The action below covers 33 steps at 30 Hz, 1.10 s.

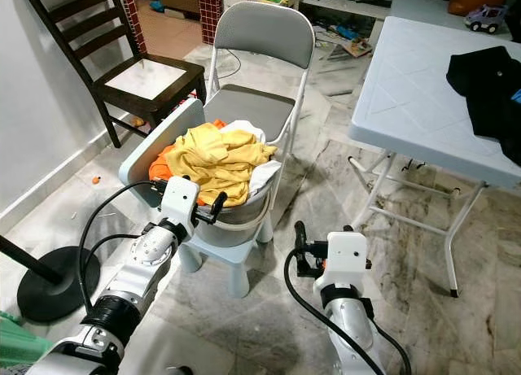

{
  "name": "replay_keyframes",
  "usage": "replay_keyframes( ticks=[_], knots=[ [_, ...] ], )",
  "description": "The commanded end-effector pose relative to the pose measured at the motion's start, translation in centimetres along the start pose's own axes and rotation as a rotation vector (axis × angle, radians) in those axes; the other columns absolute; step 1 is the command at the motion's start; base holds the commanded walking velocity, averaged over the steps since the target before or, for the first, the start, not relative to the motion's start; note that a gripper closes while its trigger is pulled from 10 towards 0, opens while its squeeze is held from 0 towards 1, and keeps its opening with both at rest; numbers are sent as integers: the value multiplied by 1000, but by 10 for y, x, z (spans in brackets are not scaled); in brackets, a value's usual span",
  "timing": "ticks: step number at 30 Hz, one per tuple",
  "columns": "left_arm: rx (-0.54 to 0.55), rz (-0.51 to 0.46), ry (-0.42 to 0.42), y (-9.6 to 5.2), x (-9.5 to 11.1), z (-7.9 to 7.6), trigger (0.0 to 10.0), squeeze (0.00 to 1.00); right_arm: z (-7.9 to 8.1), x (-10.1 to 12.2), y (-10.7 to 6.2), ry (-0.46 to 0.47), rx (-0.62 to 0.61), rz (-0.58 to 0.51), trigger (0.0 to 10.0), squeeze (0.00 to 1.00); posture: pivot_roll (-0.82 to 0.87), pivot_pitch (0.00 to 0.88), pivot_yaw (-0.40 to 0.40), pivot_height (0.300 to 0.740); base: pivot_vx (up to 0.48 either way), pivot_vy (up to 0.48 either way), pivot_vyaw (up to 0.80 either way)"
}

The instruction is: Hang hanger

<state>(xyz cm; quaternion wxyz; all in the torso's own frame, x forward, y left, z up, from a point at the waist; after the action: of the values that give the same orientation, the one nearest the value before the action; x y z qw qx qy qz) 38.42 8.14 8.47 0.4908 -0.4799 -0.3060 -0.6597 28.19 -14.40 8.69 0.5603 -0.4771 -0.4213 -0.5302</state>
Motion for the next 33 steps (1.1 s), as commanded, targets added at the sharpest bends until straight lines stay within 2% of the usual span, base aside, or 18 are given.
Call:
replay_keyframes(
  ticks=[1,6,12,18,26,33],
  knots=[
    [6,-1,0,-2,-1,2,10000,0,2,5,0,2,6,-22,10000,0,82,108,-69,740,0,0,538],
    [6,2,0,-4,-3,2,10000,0,4,5,0,2,15,-21,10000,0,85,113,-72,740,0,0,557],
    [10,4,7,-6,-5,3,10000,0,5,5,0,0,24,-25,10000,0,91,119,-76,740,358,0,551],
    [7,5,7,-6,-5,3,10000,0,6,9,2,29,15,-43,10000,0,91,118,-74,740,377,0,0],
    [3,3,13,-6,-5,2,10000,0,5,11,2,36,3,-54,10000,0,96,121,-73,740,368,0,-759],
    [52,22,6,-7,-7,6,10000,0,8,10,3,29,22,-53,10000,0,103,127,-76,740,101,0,-61]
  ],
)
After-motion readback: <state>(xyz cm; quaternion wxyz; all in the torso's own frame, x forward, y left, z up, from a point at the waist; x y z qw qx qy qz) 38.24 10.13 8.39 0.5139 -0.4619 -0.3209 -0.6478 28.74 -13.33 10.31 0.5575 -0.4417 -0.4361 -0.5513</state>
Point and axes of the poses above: a point about 5 cm out from each wrist's last joint towards the gripper, its own y axis pointing out of the wrist towards the gripper, its own x axis along the axis of the wrist's last joint, z = x × y, the point moved 5 cm from there along y, pointing out of the wrist towards the gripper, and after that the axes turned 10 degrees about y, right-handed, at the moved point
